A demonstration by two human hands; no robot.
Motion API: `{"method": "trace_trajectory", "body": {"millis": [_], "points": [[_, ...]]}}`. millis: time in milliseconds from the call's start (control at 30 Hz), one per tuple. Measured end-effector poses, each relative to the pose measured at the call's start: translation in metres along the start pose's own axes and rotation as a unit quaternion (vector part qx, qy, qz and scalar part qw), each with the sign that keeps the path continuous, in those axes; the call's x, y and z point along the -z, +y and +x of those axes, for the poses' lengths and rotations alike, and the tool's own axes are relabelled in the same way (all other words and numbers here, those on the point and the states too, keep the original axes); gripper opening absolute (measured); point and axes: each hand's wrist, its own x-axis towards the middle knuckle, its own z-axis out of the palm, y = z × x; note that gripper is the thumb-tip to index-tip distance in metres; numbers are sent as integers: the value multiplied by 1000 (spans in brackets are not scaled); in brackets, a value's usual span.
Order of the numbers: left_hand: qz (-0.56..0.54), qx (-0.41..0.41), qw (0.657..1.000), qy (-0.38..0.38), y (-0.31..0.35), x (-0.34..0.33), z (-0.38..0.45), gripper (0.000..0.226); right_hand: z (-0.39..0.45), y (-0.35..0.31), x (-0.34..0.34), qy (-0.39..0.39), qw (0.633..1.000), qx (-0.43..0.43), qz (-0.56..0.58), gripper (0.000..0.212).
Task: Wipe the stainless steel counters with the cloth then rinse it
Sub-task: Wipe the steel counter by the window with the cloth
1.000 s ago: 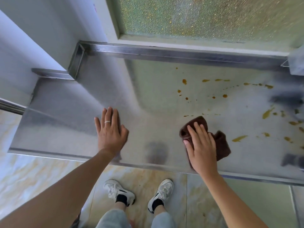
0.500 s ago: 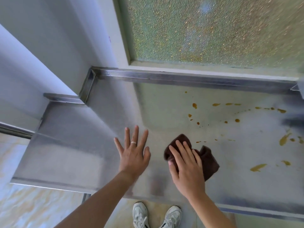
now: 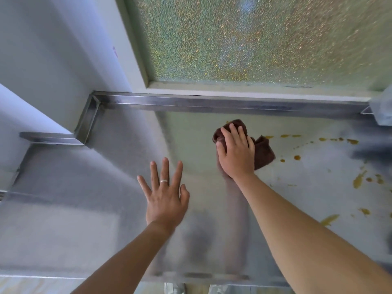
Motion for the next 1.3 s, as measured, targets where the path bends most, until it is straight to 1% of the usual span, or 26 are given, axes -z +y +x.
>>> {"method": "trace_trajectory", "body": {"millis": [67,133,233,300,400,467,567,700,800,900,967,1033,1100,1200,1267,1300], "points": [[-1,-10,1000,-7,1,2,-1,64,-10,0,6,-39,999,5,-1,53],[1,-22,1000,-15,1,3,0,65,-42,-2,13,-54,998,15,-7,55],[6,-32,999,-22,3,6,2,67,-111,-2,22,-44,999,29,0,56],[0,-23,999,-26,14,7,10,67,-148,-3,26,-33,999,37,2,55],[-29,-4,999,-28,47,6,31,66,-166,-2,27,-26,999,29,-8,52],[-27,10,999,-18,63,0,40,65,-152,0,21,-20,999,33,-24,50],[11,22,1000,4,65,-12,43,64,-113,0,14,-19,998,57,-34,51],[24,21,999,14,64,-16,44,66,-38,-3,7,-23,996,80,-4,51],[23,18,999,28,66,-16,46,66,19,-2,-4,5,992,121,20,49],[24,17,999,34,66,-16,45,66,57,1,-14,35,991,124,36,46],[20,17,999,34,66,-14,45,66,64,4,-16,55,991,111,45,44],[16,16,999,37,66,-14,46,66,61,18,-13,75,994,75,35,44],[11,12,999,47,66,-15,46,67,58,45,-5,93,995,12,15,46],[7,6,998,57,65,-18,46,67,61,88,9,90,992,-84,-16,49],[9,7,998,54,64,-18,46,68,64,93,11,90,987,-136,-17,49],[9,7,998,54,64,-18,46,68,64,84,8,92,984,-151,-12,49]]}}
